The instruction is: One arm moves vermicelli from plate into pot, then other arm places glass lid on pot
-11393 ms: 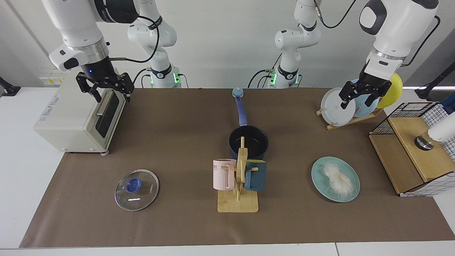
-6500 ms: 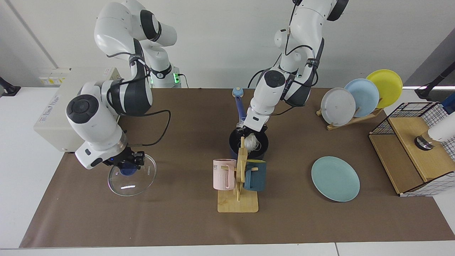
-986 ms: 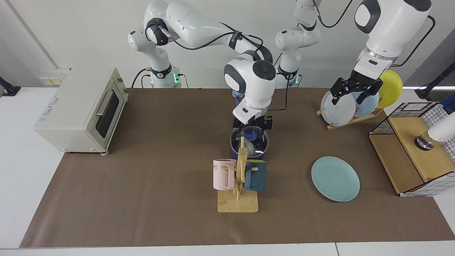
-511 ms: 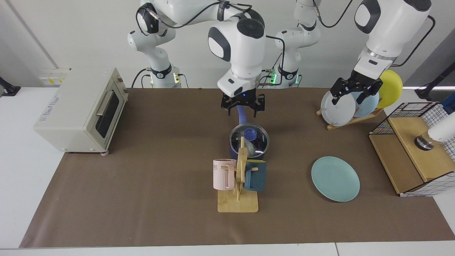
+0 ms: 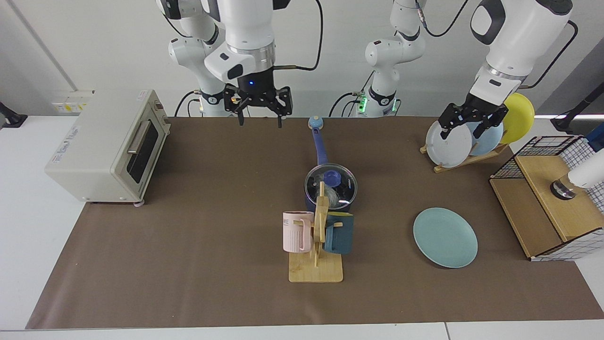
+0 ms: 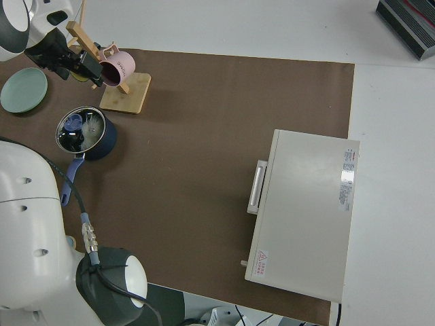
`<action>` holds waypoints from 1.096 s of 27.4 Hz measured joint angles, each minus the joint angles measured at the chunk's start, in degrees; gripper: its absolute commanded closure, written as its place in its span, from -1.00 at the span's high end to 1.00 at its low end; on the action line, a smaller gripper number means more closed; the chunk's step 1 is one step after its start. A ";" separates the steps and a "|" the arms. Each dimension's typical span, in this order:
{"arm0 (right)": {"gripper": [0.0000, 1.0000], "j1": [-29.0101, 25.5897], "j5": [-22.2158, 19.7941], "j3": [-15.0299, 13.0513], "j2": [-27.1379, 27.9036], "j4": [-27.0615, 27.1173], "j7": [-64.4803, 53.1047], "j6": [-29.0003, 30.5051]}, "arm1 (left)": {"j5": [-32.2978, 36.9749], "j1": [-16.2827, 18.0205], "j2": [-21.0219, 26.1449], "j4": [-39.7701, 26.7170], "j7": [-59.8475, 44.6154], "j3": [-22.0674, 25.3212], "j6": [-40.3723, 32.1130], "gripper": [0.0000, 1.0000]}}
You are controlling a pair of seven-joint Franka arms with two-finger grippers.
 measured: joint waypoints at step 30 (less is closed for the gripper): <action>1.00 -19.70 0.07 -0.19 -12.56 -27.07 -16.91 13.11 | 0.00 0.00 0.00 0.00 -0.01 0.00 0.00 1.00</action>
